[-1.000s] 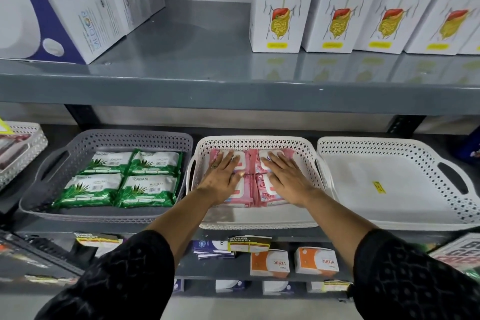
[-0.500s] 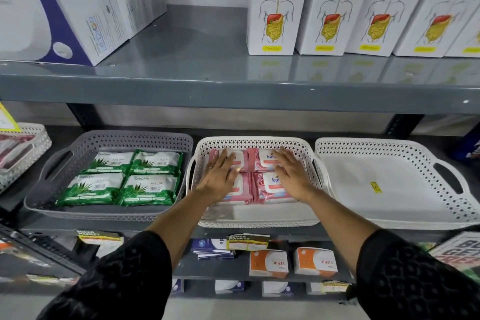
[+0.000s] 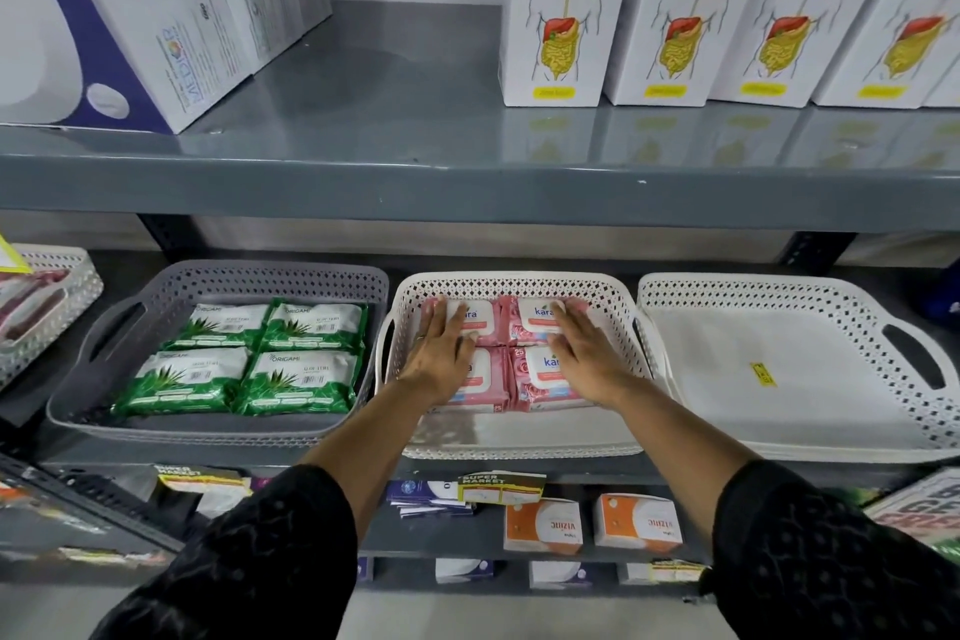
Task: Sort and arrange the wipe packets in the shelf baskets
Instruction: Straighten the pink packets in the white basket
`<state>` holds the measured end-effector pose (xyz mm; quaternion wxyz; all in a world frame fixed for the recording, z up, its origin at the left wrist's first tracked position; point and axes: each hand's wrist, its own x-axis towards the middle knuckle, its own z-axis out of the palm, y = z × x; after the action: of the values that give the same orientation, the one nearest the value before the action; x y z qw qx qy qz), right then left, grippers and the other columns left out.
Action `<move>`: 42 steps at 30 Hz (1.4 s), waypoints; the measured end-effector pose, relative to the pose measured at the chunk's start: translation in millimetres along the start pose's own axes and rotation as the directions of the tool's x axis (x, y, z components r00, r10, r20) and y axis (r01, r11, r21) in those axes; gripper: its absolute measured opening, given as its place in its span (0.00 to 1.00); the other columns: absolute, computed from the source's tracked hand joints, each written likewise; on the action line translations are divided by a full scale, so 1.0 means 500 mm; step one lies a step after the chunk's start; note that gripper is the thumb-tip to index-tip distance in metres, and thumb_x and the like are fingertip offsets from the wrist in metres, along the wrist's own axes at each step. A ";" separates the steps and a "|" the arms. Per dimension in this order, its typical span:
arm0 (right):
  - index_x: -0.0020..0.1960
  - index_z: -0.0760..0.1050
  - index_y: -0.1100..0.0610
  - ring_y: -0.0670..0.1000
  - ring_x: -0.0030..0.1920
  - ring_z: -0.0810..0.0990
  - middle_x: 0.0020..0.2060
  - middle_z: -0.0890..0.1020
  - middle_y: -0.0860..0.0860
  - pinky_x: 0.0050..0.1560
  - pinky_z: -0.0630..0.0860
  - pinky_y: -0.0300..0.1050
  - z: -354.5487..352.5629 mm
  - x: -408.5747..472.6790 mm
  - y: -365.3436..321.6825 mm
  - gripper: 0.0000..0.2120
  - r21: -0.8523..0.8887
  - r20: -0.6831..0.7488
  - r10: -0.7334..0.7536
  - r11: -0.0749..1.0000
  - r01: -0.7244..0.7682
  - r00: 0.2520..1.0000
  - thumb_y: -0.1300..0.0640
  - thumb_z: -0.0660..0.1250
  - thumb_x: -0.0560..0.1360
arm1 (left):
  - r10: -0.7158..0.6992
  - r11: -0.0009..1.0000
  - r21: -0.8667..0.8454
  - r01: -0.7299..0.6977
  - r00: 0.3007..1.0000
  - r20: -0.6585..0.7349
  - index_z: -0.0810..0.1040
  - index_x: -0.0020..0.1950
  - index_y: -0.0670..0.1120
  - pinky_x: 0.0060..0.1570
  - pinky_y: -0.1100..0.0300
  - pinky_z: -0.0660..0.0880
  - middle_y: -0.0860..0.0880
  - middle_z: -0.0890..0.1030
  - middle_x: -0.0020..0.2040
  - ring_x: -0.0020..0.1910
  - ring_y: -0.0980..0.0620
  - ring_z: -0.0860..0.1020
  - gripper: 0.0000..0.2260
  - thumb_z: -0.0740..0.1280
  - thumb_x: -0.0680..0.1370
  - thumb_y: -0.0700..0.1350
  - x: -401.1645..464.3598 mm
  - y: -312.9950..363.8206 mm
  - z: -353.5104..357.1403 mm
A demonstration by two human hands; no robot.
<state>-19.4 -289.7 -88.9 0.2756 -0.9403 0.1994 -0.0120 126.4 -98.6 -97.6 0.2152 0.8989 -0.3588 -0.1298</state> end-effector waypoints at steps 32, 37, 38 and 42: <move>0.78 0.44 0.41 0.49 0.77 0.37 0.78 0.40 0.46 0.76 0.43 0.56 -0.008 0.014 -0.020 0.27 -0.098 0.068 0.021 0.995 -0.014 0.997 0.43 0.49 0.82 | -0.001 1.000 -0.014 0.003 0.996 0.089 0.41 0.76 0.56 0.70 0.51 0.38 0.52 0.31 0.74 0.71 0.50 0.30 0.26 0.49 0.82 0.57 -0.005 0.008 -0.019; 0.78 0.46 0.41 0.49 0.77 0.38 0.78 0.41 0.46 0.76 0.46 0.58 -0.004 0.011 -0.024 0.27 -0.102 0.049 0.024 0.995 -0.019 0.999 0.43 0.50 0.82 | -0.005 1.000 0.021 0.003 0.994 0.108 0.43 0.76 0.57 0.71 0.45 0.43 0.53 0.30 0.73 0.71 0.50 0.31 0.24 0.48 0.82 0.56 -0.012 0.008 -0.021; 0.78 0.46 0.42 0.49 0.77 0.38 0.78 0.41 0.46 0.76 0.45 0.58 -0.002 0.010 -0.025 0.27 -0.106 0.042 0.021 0.994 -0.017 0.999 0.43 0.50 0.82 | -0.004 1.000 0.018 0.002 0.994 0.109 0.44 0.76 0.58 0.71 0.45 0.43 0.53 0.30 0.74 0.72 0.49 0.32 0.24 0.49 0.82 0.56 -0.013 0.006 -0.020; 0.78 0.48 0.43 0.50 0.77 0.39 0.79 0.43 0.47 0.76 0.44 0.57 0.001 0.008 -0.024 0.26 -0.102 0.028 0.011 0.995 -0.008 1.000 0.45 0.50 0.82 | 0.025 1.000 -0.014 -0.024 0.996 0.083 0.46 0.76 0.57 0.73 0.45 0.42 0.53 0.32 0.74 0.72 0.48 0.30 0.24 0.50 0.82 0.56 -0.007 -0.005 -0.015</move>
<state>-11.1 -281.8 -83.2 0.2303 -0.9522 0.2004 0.0127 128.2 -92.1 -91.9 0.2077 0.8869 -0.3776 -0.1666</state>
